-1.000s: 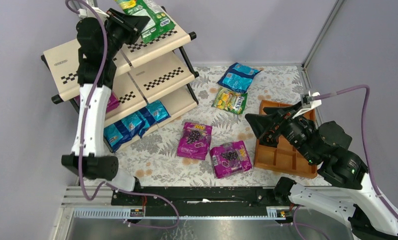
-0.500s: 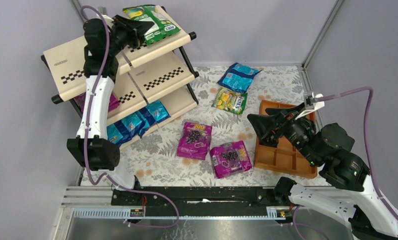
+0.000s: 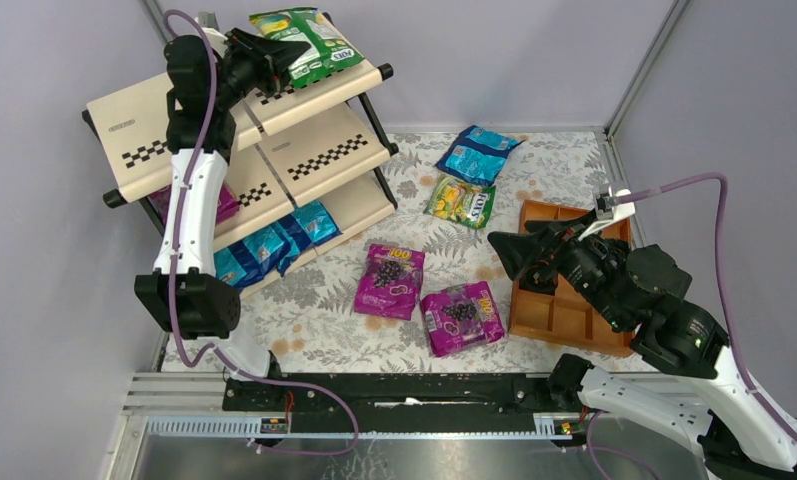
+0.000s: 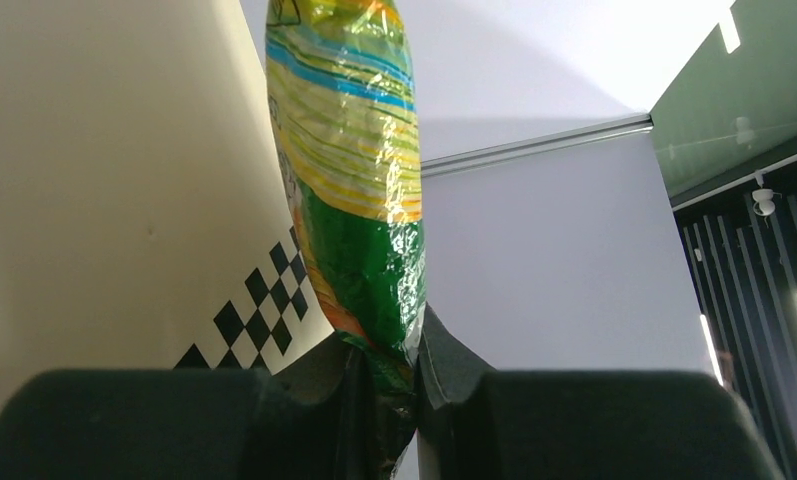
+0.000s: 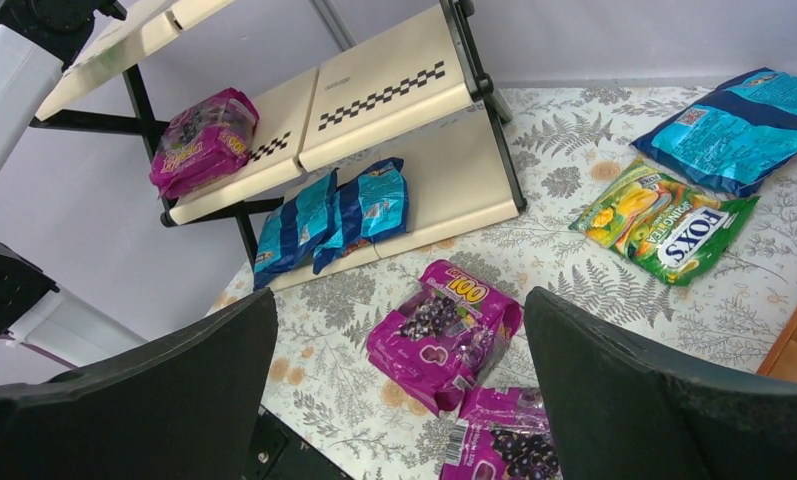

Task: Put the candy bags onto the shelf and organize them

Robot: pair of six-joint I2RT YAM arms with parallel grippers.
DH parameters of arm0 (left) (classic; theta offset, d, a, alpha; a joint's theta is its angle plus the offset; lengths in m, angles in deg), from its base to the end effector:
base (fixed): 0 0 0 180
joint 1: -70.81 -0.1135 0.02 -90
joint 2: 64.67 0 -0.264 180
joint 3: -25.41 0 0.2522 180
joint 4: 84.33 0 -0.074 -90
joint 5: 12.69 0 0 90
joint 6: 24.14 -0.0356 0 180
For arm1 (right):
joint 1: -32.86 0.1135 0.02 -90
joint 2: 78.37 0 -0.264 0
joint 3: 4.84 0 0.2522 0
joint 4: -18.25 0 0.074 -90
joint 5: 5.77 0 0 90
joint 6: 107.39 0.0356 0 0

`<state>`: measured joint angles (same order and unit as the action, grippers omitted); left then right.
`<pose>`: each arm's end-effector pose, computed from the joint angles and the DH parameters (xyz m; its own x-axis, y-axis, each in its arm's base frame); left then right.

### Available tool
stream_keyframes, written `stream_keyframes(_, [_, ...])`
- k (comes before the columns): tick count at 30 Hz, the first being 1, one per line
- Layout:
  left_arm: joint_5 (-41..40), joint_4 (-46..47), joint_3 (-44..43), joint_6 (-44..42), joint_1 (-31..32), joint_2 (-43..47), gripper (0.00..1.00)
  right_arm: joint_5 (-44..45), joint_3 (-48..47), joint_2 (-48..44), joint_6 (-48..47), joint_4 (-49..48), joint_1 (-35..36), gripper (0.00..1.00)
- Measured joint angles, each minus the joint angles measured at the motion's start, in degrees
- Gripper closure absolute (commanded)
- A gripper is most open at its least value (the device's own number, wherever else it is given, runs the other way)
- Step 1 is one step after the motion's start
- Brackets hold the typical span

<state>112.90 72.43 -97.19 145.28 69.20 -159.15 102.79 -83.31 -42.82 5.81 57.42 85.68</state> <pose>0.3661 -0.0104 0.5043 -0.5317 -0.8146 -0.2316 0.1858 0.1546 -0.9703 0.0679 0.0708 0.4458 -0.1856 0.3733 -0.9090 -0.5334 0.7386 0.4122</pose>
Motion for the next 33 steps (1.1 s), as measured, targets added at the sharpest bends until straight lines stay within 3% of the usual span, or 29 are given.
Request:
stream_keyframes(4, [-0.1,-0.3,-0.2,-0.2,0.0,-0.3,0.73,0.0,0.1,0.0,0.0,-0.2,0.0,0.00])
stream_keyframes(9, [-0.2,-0.4,-0.2,-0.9,0.0,-0.3,0.71,0.0,0.1,0.0,0.0,-0.4,0.0,0.00])
stream_keyframes(13, [-0.2,-0.2,-0.2,-1.4,0.0,-0.3,0.61,0.0,0.5,0.0,0.0,-0.5,0.0,0.00])
stream_keyframes(24, [-0.3,0.3,-0.7,-4.1,0.0,-0.3,0.22,0.0,1.3,0.0,0.0,-0.9,0.0,0.00])
stream_keyframes(28, [-0.4,-2.5,-4.0,-8.9,0.1,-0.3,0.02,0.0,1.6,0.0,0.0,-1.1,0.0,0.00])
stream_keyframes(33, [-2.4,-7.3,-7.9,-18.1,0.9,0.2,0.01,-0.2,2.0,0.2,0.2,-2.1,0.0,0.00])
